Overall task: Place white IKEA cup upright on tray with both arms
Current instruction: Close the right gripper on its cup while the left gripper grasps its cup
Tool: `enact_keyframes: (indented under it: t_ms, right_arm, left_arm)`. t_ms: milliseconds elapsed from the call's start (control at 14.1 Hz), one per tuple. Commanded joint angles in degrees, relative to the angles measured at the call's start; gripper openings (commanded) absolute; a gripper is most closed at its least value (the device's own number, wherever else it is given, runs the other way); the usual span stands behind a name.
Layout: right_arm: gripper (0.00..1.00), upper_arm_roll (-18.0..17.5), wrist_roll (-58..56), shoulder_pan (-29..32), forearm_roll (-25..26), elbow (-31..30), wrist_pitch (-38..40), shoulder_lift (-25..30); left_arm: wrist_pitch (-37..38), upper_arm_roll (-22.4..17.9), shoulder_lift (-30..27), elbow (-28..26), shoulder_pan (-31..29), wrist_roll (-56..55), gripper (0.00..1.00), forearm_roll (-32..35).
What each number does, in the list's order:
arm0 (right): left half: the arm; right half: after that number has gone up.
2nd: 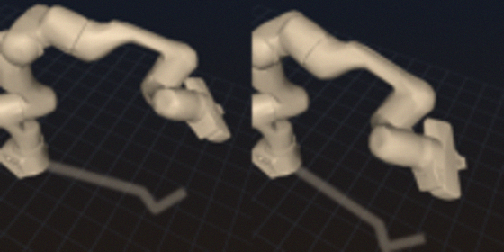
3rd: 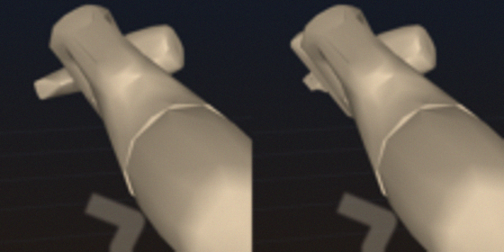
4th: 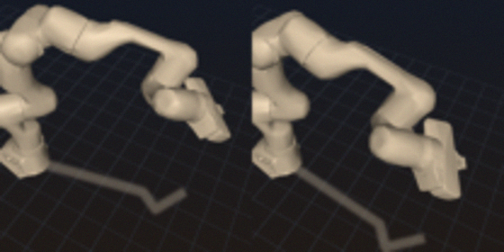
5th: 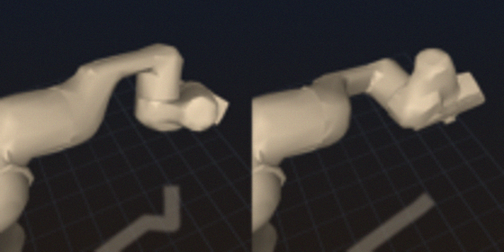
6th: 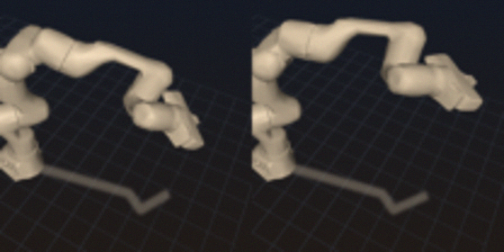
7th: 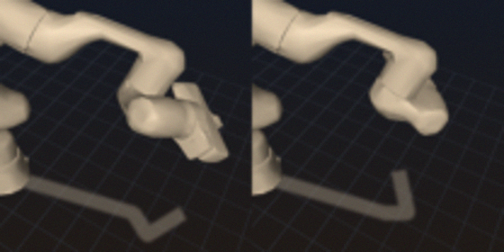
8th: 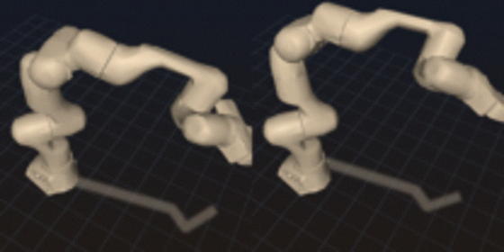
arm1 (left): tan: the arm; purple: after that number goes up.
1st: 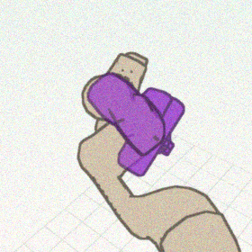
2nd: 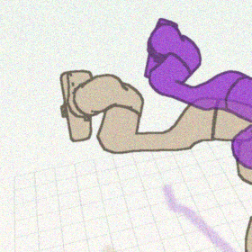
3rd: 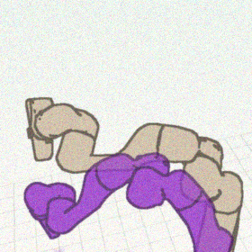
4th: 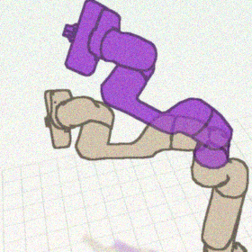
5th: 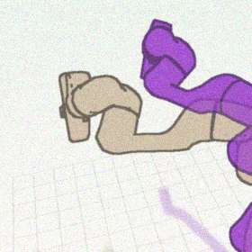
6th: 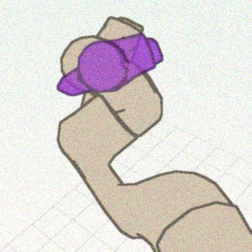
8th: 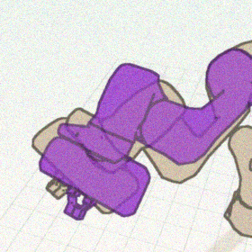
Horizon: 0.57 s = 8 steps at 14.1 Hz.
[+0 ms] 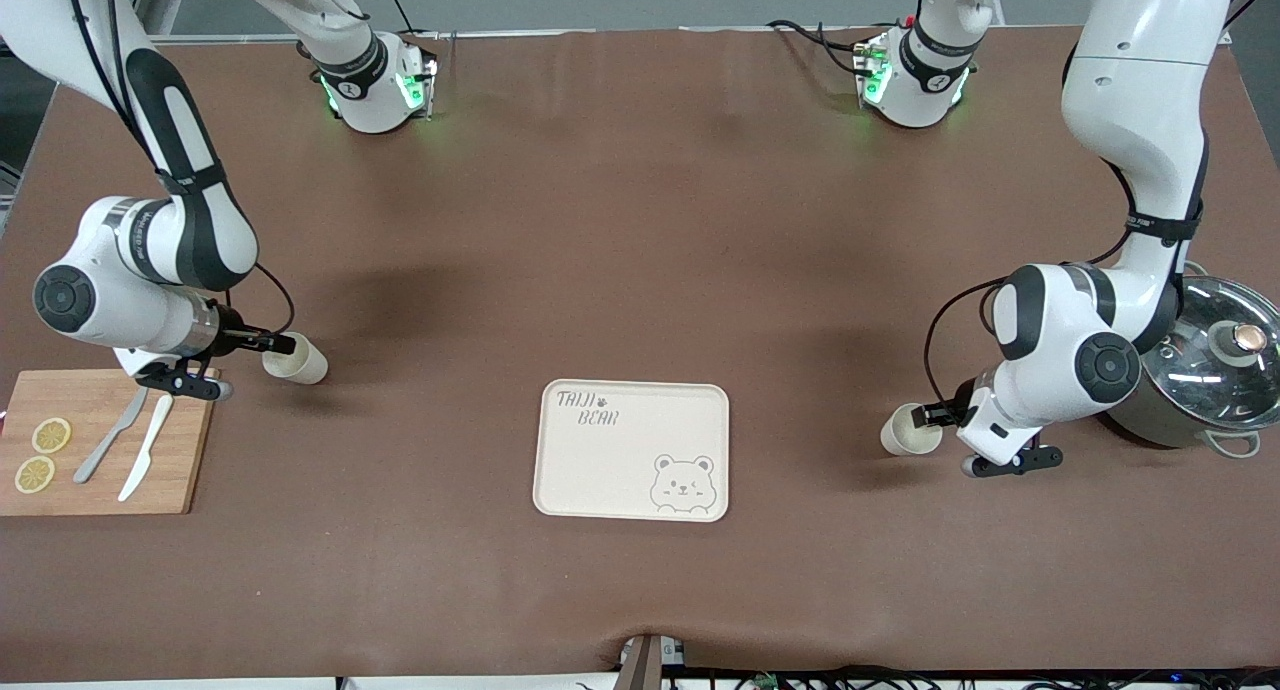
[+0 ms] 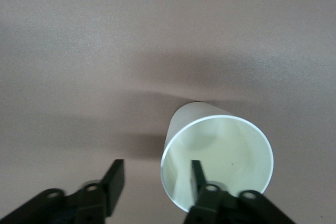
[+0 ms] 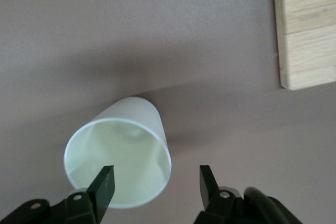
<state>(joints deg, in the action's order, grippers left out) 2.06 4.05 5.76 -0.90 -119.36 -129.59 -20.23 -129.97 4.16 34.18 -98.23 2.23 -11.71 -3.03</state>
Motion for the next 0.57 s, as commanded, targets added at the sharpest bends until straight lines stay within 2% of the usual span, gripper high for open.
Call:
enact_keyframes:
  t_ms: [0, 71, 141, 495]
  right_arm:
    - [0.25, -0.7, 0.5, 0.8, 0.8, -2.4, -3.3, 0.1]
    - [0.09, -0.7, 0.6, 0.9, 0.8, -2.3, -3.3, 0.0]
    - [0.0, -0.7, 0.6, 0.9, 0.8, -2.3, -3.0, 0.0]
    - [0.0, -0.7, 0.2, 0.9, 0.8, -0.7, -0.6, 0.3]
  left_arm:
    - [-0.5, 0.1, 0.4, 0.4, 0.1, 0.4, 0.01, -1.0]
    - [-0.5, 0.1, 0.4, 0.4, 0.2, 0.5, 0.0, -1.0]
    - [-0.5, 0.1, 0.4, 0.4, 0.3, 0.6, 0.0, -1.0]
    - [-0.2, 0.4, -0.7, 0.5, 0.6, 0.7, 0.0, -0.9]
